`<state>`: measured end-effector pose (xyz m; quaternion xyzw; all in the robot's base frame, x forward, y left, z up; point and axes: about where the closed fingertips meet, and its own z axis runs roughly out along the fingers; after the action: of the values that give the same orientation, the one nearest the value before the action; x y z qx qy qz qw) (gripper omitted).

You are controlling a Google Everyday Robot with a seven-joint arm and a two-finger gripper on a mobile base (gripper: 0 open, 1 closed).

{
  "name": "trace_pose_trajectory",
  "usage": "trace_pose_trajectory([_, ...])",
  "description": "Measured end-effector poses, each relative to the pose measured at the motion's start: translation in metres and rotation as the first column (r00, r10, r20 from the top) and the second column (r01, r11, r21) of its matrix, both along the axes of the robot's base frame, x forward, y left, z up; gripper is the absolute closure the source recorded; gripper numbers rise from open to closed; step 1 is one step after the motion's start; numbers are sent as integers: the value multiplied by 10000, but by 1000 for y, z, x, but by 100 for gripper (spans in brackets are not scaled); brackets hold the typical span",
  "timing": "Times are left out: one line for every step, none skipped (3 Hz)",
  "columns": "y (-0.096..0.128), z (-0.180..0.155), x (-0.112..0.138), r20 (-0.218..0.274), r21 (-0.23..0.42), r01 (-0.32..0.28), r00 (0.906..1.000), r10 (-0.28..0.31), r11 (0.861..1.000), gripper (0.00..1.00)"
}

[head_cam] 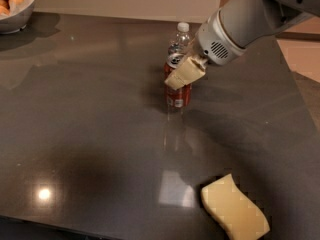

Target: Move coke can near water bottle

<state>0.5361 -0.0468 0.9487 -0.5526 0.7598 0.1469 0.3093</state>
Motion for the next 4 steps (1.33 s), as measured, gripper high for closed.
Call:
trace_pose_trajectory([-14,-10,22,-186,-34,456,9988,-457,9990,100])
trace_pose_trajectory([-28,-20,37,-377,-95,869,9955,-872,9962,100])
trace_pose_trajectory([-42,-29,47,-507,-184,1299,9901,-1307,9914,82])
trace_pose_trajectory([-52,-38,52,-644,-176,1516,9862,-1524,9883,59])
